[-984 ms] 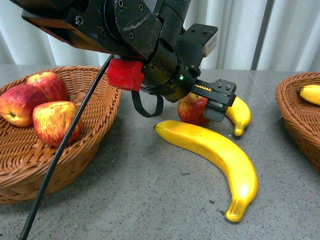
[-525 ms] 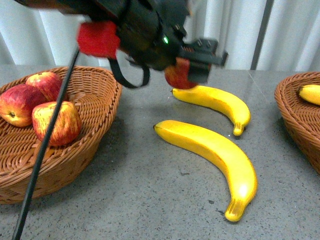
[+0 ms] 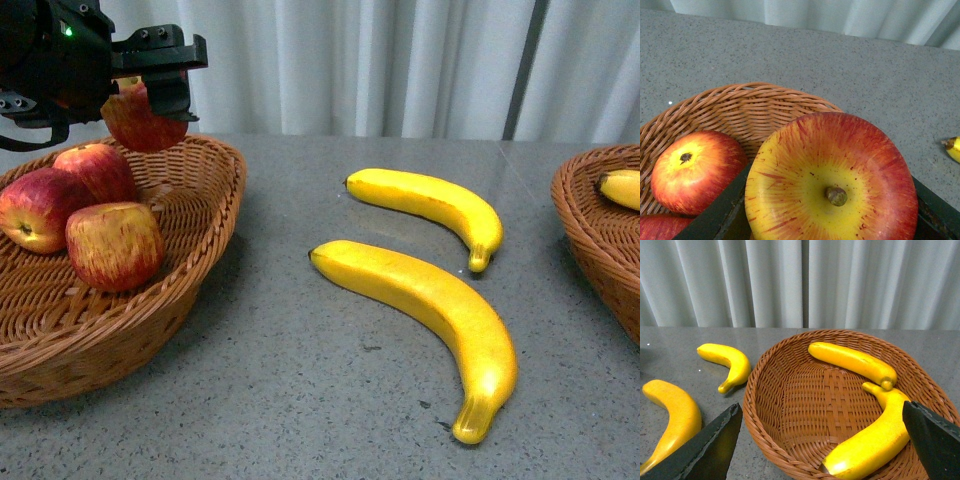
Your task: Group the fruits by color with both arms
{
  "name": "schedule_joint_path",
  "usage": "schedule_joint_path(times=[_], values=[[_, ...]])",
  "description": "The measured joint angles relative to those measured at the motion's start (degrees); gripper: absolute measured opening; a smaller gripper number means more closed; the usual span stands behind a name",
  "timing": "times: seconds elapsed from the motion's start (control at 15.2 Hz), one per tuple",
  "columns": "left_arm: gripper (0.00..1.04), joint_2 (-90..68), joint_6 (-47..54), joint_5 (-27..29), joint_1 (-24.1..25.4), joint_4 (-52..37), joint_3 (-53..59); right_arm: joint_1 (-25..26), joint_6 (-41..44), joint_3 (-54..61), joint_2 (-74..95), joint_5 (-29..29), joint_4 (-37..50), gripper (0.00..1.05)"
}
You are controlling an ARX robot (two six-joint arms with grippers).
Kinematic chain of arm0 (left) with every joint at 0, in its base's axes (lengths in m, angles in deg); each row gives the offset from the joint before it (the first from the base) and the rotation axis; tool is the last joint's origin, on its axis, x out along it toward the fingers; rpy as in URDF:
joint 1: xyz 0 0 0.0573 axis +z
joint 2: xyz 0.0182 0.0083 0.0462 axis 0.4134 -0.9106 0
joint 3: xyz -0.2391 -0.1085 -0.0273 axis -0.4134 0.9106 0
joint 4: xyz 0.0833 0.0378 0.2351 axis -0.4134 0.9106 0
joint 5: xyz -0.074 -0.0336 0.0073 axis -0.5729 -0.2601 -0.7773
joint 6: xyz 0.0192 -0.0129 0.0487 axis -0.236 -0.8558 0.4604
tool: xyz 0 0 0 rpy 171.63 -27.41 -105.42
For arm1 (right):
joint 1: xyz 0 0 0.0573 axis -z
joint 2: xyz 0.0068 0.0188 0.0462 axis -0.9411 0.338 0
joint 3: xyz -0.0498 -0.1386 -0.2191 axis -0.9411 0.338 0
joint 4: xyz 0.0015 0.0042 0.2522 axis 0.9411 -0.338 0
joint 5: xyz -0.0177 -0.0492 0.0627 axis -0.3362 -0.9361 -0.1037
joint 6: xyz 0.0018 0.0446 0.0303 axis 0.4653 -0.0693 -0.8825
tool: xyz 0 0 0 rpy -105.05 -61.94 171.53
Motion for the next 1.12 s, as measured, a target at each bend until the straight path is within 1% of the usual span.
schedule_joint_path(times=[0.13, 0.33, 0.39, 0.46, 0.72, 0.85, 0.98, 1.05, 1.12], values=[[0.67, -0.9, -0.3, -1.0, 0.6, 0.3, -0.2, 0.0, 0.0, 0.0, 0.0, 0.0, 0.0, 0.98], [0.96, -2.1, -1.0, -1.4, 0.7, 0.0, -0.2, 0.0, 0.0, 0.0, 0.0, 0.0, 0.0, 0.98], [1.00, -1.8, -1.3, -1.4, 0.6, -0.7, -0.1, 0.0, 0.0, 0.0, 0.0, 0.0, 0.0, 0.98], [0.98, -1.1, -1.4, -1.4, 0.4, -1.6, 0.4, 0.0, 0.0, 0.0, 0.0, 0.0, 0.0, 0.98], [0.98, 7.2, 0.3, -0.3, -2.4, -7.0, 6.2, 0.0, 0.0, 0.0, 0.0, 0.0, 0.0, 0.98], [0.98, 14.8, 3.2, 1.5, -3.9, -10.6, 10.5, 0.0, 0.0, 0.0, 0.0, 0.0, 0.0, 0.98], [0.98, 24.6, 6.3, 2.3, -4.6, -14.3, 17.8, 0.0, 0.0, 0.0, 0.0, 0.0, 0.0, 0.98], [0.96, 28.7, 7.3, 3.6, -4.9, -16.9, 21.8, 0.0, 0.0, 0.0, 0.0, 0.0, 0.0, 0.98], [0.80, 36.0, 7.7, 7.0, -4.3, -24.3, 30.7, 0.0, 0.0, 0.0, 0.0, 0.0, 0.0, 0.98]])
